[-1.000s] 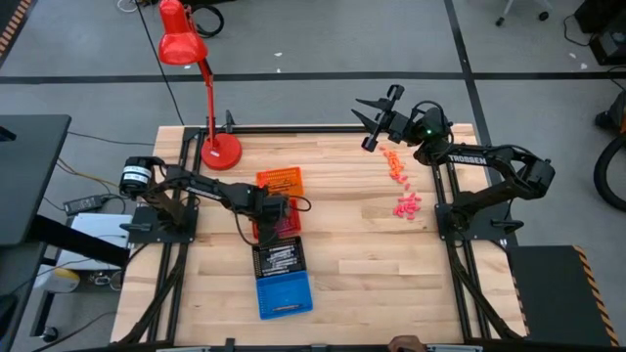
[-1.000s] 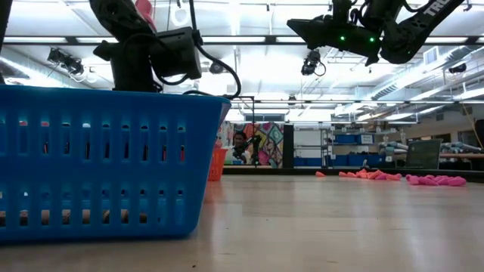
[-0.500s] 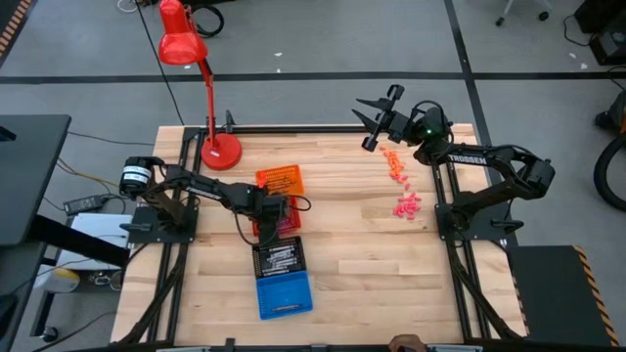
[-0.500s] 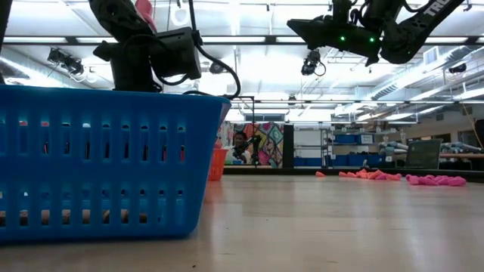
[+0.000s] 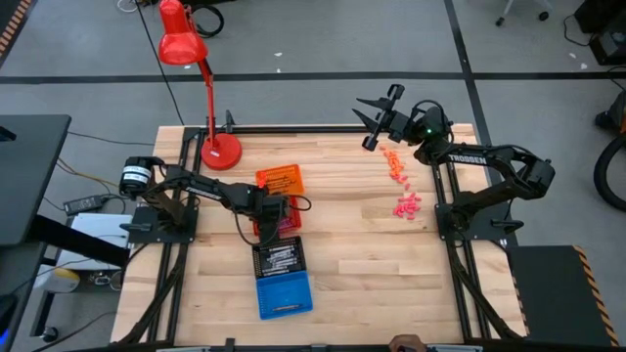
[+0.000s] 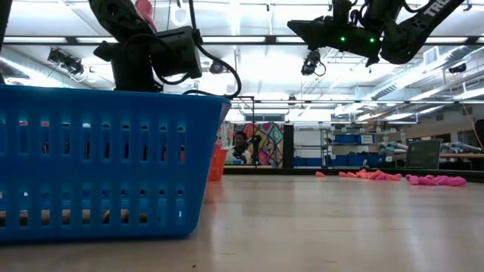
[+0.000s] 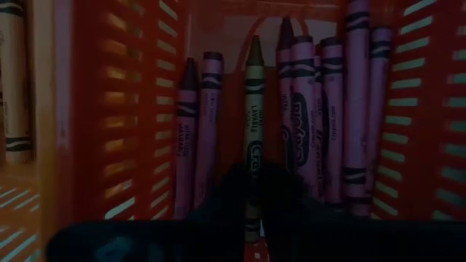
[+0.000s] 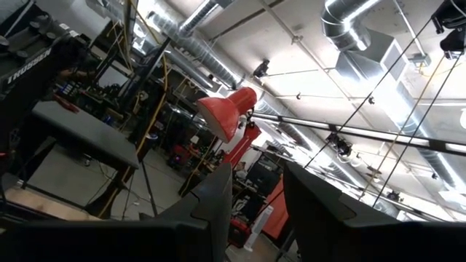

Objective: Sort crayons
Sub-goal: Put the brown crayon into the blue basket

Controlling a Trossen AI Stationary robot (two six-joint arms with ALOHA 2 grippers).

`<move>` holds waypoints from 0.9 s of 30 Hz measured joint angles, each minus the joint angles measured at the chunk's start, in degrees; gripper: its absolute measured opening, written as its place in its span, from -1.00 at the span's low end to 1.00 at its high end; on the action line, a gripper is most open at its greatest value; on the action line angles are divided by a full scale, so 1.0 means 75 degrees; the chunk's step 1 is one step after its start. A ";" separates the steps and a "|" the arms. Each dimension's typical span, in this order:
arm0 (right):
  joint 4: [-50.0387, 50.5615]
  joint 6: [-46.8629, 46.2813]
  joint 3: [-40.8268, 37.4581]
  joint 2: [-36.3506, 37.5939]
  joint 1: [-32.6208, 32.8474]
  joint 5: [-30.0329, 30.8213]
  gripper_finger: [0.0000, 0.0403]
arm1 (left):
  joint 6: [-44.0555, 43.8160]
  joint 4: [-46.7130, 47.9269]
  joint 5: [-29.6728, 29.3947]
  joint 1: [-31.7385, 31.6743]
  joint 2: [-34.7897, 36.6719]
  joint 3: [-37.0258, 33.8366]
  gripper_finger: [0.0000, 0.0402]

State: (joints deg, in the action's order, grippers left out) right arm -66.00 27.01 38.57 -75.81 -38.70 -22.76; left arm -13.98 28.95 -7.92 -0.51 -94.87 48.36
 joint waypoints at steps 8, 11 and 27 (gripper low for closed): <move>0.0000 0.0002 0.0000 -0.0001 0.0000 0.0000 -0.36 | -0.0119 0.0052 -0.0006 0.0000 0.0012 0.0077 -0.80; 0.0000 0.0002 0.0000 -0.0001 0.0000 0.0000 -0.36 | -0.0112 0.0106 -0.0020 -0.0003 -0.0015 0.0199 -0.79; 0.0000 0.0005 0.0000 0.0002 0.0000 0.0003 -0.36 | -0.0027 0.0075 -0.0012 -0.0003 -0.0009 0.0345 -0.81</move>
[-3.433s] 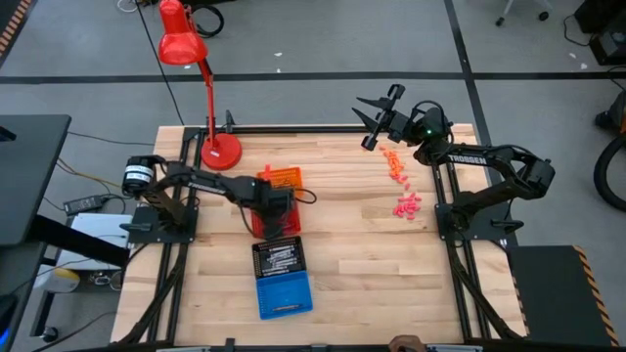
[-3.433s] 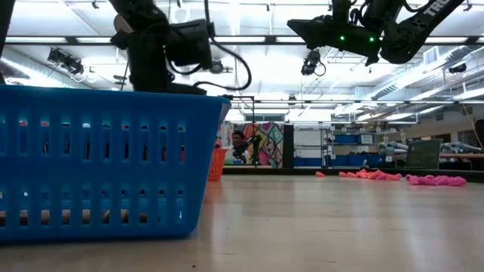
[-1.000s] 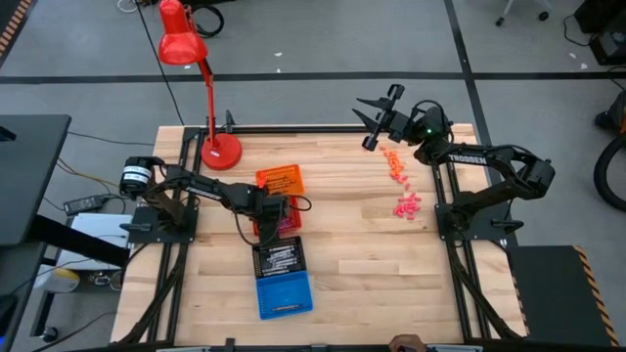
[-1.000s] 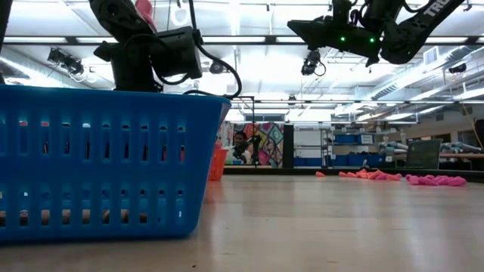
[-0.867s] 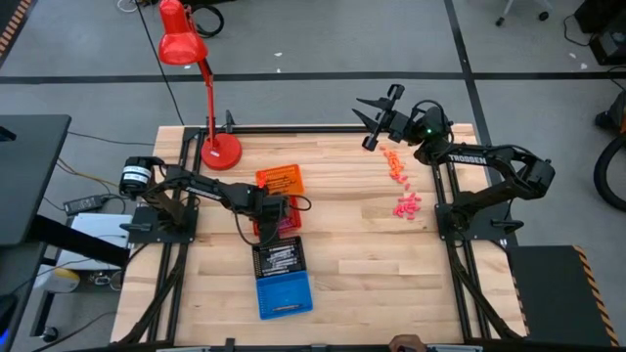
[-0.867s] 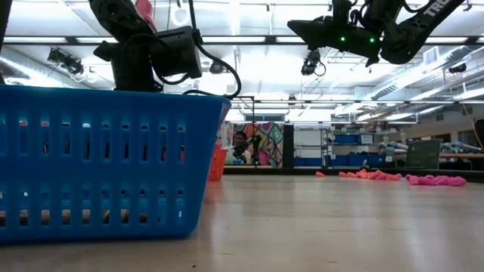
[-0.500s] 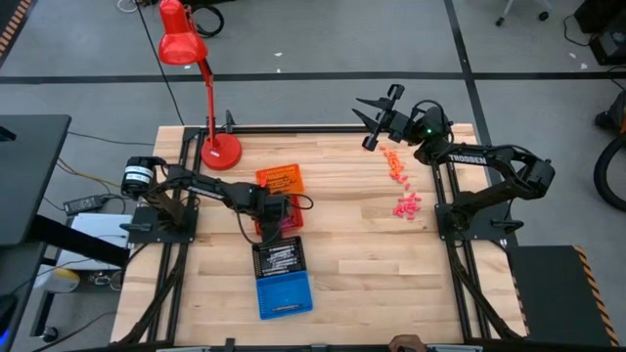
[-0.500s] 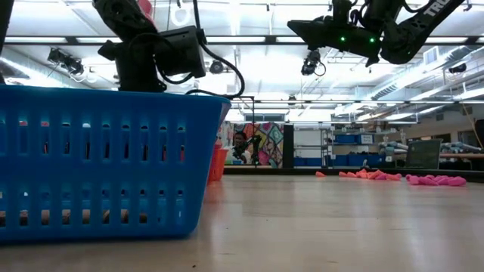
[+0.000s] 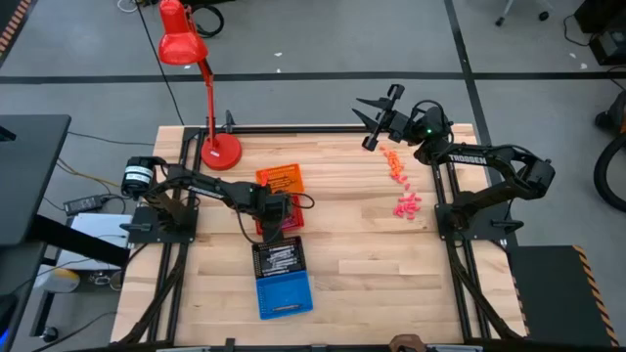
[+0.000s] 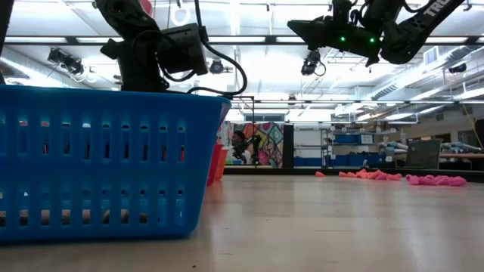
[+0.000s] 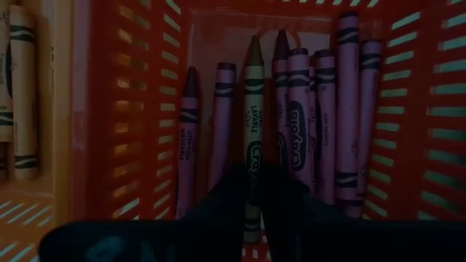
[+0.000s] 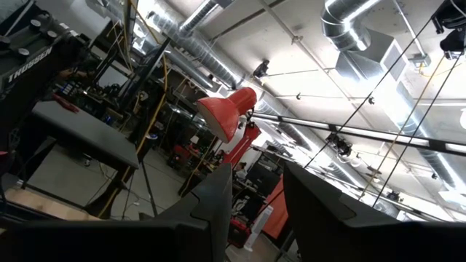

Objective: Sort crayons
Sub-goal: Put the brown crayon into the blue basket

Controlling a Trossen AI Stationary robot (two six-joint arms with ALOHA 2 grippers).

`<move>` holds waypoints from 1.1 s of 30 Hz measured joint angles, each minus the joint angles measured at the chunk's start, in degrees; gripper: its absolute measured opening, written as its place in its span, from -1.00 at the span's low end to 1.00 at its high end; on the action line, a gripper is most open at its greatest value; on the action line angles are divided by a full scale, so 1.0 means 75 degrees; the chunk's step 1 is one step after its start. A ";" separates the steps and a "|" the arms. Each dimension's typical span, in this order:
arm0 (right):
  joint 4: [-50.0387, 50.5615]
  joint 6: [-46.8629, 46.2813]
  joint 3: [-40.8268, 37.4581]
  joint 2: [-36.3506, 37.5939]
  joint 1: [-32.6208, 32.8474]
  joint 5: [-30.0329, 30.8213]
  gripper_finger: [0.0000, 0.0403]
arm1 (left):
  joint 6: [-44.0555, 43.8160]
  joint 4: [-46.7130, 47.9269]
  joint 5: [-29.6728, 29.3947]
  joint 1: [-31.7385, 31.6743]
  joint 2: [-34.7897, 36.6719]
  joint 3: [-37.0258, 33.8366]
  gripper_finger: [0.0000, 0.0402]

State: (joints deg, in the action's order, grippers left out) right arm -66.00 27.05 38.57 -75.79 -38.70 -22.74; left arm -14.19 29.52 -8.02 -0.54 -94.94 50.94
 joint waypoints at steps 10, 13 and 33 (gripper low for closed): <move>0.0000 0.0012 0.0000 0.0000 0.0000 0.0003 -0.36 | -0.0019 0.0036 0.0009 0.0000 0.0859 0.0011 -0.81; 0.0000 0.0012 0.0000 -0.0002 0.0000 0.0003 -0.36 | -0.0155 0.0089 0.0037 0.0000 0.1294 0.0011 -0.81; -0.0009 -0.0031 0.0000 0.0000 0.0115 0.0015 -0.36 | -0.3173 -0.1537 0.2108 0.1623 0.2173 0.0016 -0.81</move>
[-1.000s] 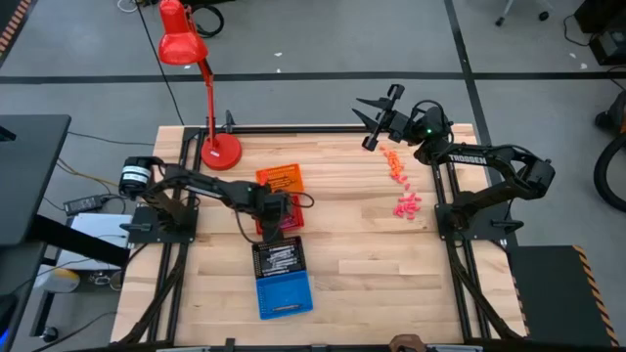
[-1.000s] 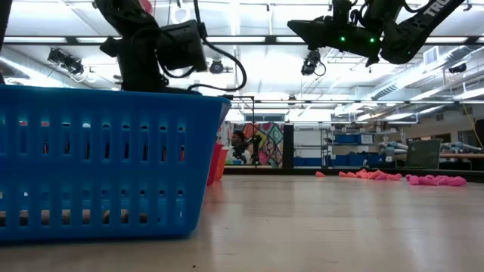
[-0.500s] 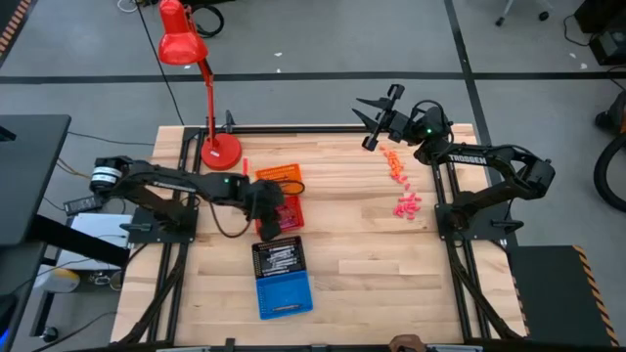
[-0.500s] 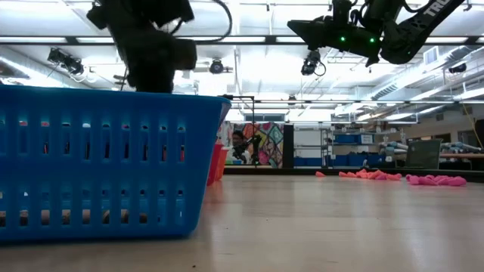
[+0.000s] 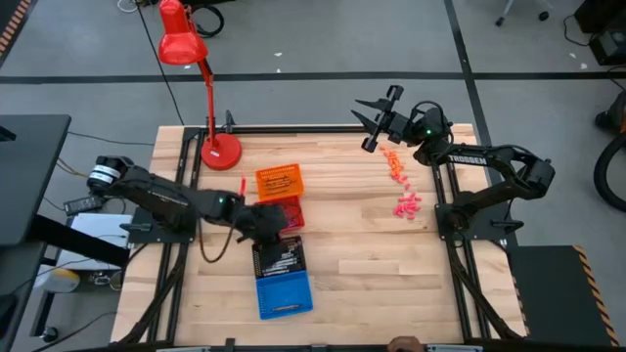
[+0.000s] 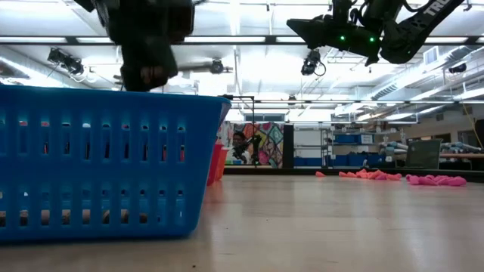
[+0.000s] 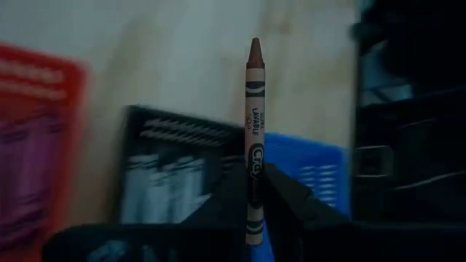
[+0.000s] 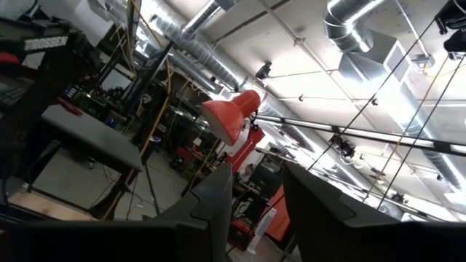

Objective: Sort crayons
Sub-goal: Put the brown crayon into the blue basket

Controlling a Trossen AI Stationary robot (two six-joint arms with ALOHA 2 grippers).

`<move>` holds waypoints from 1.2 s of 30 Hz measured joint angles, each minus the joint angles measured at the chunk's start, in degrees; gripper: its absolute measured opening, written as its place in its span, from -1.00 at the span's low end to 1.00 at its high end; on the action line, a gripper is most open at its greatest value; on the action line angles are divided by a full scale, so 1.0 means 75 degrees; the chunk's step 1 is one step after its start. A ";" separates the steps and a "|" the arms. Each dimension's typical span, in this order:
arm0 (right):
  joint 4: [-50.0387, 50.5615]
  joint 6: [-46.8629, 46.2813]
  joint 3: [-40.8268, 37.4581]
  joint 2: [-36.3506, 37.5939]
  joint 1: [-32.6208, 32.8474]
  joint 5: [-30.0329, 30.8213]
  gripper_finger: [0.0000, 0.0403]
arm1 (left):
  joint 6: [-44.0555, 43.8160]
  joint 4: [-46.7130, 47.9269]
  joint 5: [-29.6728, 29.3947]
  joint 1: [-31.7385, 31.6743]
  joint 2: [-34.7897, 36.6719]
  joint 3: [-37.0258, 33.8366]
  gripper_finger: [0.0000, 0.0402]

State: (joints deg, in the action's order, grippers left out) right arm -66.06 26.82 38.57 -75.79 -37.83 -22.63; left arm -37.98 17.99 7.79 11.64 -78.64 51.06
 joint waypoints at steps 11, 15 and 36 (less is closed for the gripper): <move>0.0003 0.0027 0.0000 0.0000 -0.0083 0.0070 -0.36 | -0.2002 -0.1181 -0.0231 0.1345 -0.1226 0.0001 -0.81; 0.0005 -0.0033 0.0000 0.0000 -0.0080 0.0070 -0.36 | -0.2486 -0.2102 -0.0068 0.1822 -0.1803 0.0001 -0.81; 0.0154 -0.0441 0.0000 0.0006 -0.0080 0.0005 -0.36 | -0.4973 -0.2458 -0.0239 0.2610 -0.2464 0.0001 -0.54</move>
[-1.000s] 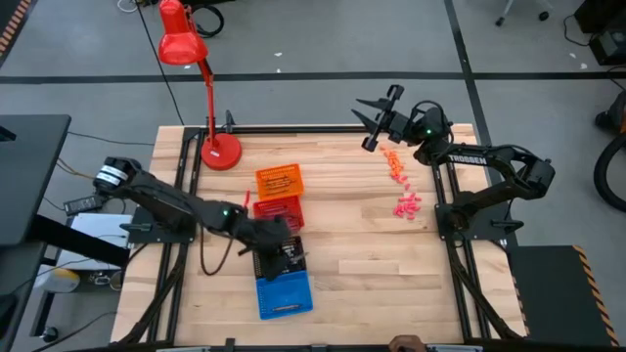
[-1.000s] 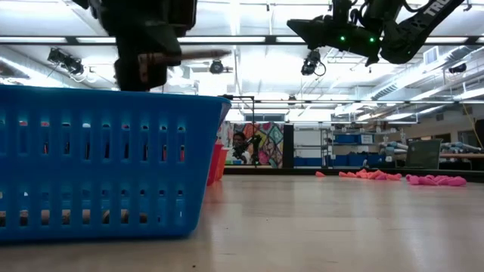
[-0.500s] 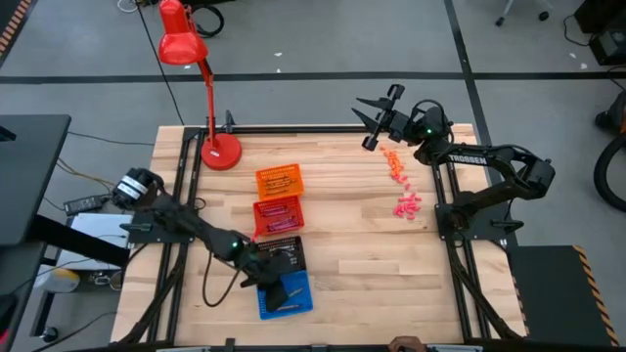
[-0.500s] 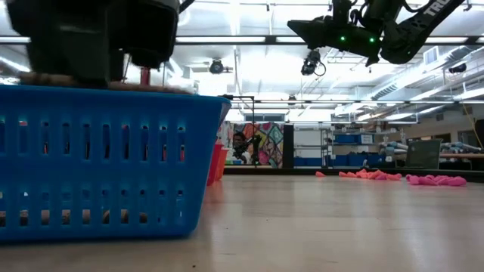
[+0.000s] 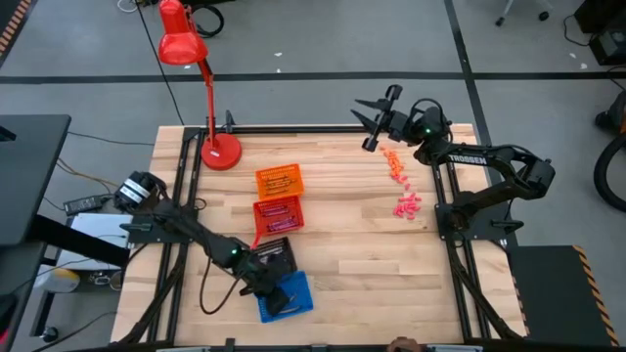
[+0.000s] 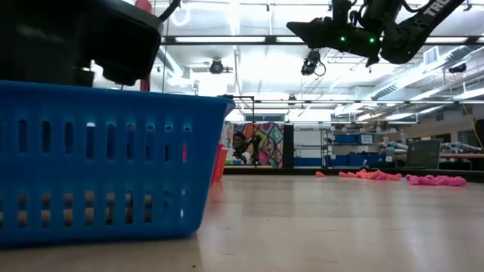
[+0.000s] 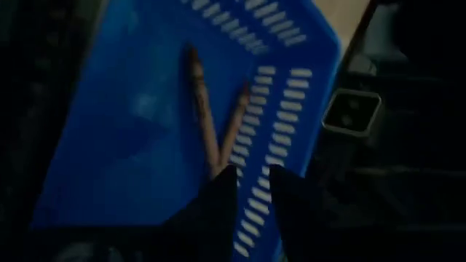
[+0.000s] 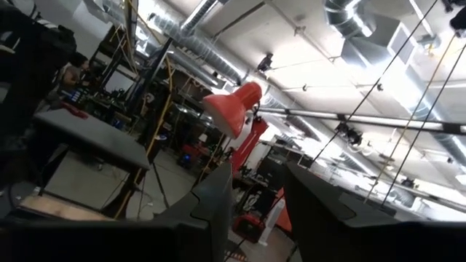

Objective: Sort crayons
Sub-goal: Put the brown crayon into the blue basket, then return to Home Position

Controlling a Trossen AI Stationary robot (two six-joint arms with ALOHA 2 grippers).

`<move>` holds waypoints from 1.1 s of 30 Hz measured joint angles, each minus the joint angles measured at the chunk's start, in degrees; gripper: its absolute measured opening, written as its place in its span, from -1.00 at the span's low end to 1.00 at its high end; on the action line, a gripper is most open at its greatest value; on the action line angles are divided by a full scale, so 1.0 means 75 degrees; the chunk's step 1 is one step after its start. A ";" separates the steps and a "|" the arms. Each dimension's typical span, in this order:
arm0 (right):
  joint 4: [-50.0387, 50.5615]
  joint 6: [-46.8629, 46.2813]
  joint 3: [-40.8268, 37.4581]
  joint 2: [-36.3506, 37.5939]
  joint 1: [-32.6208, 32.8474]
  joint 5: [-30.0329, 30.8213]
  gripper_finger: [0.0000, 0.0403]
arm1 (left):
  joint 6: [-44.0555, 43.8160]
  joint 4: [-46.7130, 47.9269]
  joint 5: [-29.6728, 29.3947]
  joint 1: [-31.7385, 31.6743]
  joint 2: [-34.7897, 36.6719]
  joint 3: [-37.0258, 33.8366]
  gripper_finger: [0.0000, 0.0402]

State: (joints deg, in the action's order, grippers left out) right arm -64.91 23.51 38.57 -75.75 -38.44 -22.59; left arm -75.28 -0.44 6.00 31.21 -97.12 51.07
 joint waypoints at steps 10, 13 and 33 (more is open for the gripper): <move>0.0273 -0.0376 0.0000 0.0000 0.0067 -0.0345 -0.36 | 0.0365 0.0062 0.0204 -0.0319 0.0346 -0.0003 -0.61; 0.0326 -0.0402 0.0000 0.0000 0.0067 -0.0405 -0.36 | 0.0925 0.0152 -0.0096 -0.0414 0.0462 -0.0003 -0.67; 0.0444 -0.0428 -0.0003 0.0000 -0.0116 -0.0261 -0.36 | 0.8380 0.3493 -0.1022 -0.2977 0.2518 0.0003 -0.79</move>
State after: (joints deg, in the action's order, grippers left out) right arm -61.58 20.30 38.54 -75.75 -39.31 -24.55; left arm -12.44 25.75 -1.66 8.88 -78.24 51.09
